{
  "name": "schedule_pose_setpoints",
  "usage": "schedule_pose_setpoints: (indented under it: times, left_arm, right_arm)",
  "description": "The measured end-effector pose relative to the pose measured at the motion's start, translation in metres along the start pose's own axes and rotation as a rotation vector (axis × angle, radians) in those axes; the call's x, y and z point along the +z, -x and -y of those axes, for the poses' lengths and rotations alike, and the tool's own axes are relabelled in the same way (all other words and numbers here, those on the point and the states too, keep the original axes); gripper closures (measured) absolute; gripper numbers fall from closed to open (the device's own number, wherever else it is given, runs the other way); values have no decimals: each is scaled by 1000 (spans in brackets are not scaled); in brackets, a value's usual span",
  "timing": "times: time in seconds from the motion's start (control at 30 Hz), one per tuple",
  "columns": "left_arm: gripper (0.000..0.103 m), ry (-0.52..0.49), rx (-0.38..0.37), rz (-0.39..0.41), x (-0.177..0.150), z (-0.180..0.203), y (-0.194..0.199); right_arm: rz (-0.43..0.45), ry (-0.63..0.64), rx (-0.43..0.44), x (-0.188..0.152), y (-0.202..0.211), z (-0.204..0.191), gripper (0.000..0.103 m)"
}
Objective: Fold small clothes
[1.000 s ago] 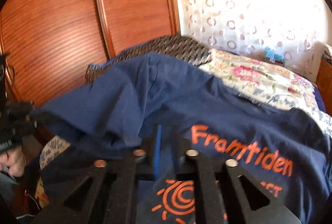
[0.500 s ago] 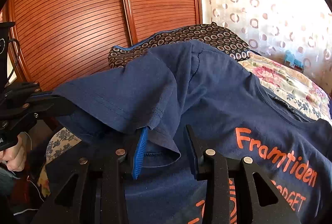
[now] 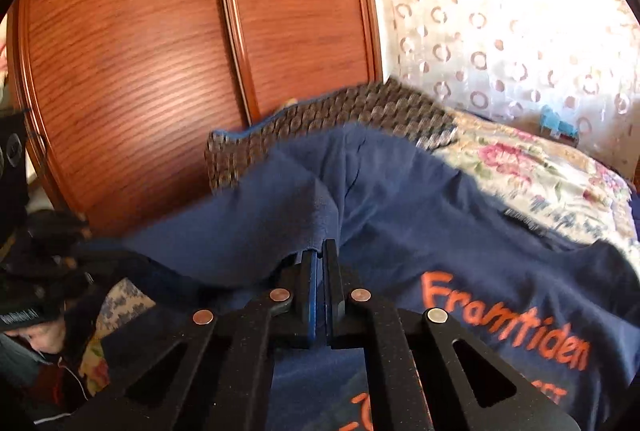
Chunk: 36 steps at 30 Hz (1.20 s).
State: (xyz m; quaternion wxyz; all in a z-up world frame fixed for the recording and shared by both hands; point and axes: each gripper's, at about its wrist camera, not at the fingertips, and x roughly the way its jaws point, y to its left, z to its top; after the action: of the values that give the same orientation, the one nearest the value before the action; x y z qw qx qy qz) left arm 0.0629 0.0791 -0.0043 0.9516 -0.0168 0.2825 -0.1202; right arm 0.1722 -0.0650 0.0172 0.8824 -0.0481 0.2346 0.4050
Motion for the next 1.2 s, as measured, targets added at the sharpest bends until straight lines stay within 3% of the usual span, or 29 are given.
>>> schedule_pose_setpoints:
  times: [0.07,0.17,0.2,0.27,0.33,0.4,0.5,0.6,0.67,0.73,0.8,0.93,1.03,1.2]
  left_arm:
    - [95,2,-9,13,0,2,6]
    - [64,-12,-1,48,-2,2,17]
    - [52,-17,2,54,-3,1,17]
    - [39,-15,17,40,-6,-4,12]
    - [33,-2,38,13,-9,-11,3]
    - [33,13,64,-11,-14,-17,-5]
    - [33,30,121,-60,-23,-29,-22]
    - [33,35,131,-83,-27,-37,-30]
    - [34,31,131,-97,-29,-42,-36]
    - [42,31,125,-118,-29,-46,-44]
    - [50,30,112,-146,-29,-48,-52]
    - [53,-27,132,-203,-27,-46,-71]
    - [61,-89,147,-224,-25,-38,-83]
    - [89,-126,171,-239,-20,-35,-94]
  right_arm:
    - [31,-5,-13,7,18,4,101]
    - [42,-9,-45,11,37,10,101]
    - [30,-11,-70,10,41,14,101]
    - [-37,-36,-132,4,41,25,101]
    - [-93,-55,-199,-4,36,35,101]
    - [-147,-42,-261,-16,30,43,101]
    - [-203,-48,-319,-31,24,53,84]
    - [-215,-63,-321,-41,27,57,81]
    - [-224,-66,-333,-44,27,59,73]
    - [-230,-72,-327,-47,30,59,65]
    - [-234,-91,-326,-52,34,60,64]
    - [-234,-115,-319,-66,45,63,63]
    - [-243,-126,-324,-83,57,67,63]
    - [-256,-140,-339,-96,72,75,63]
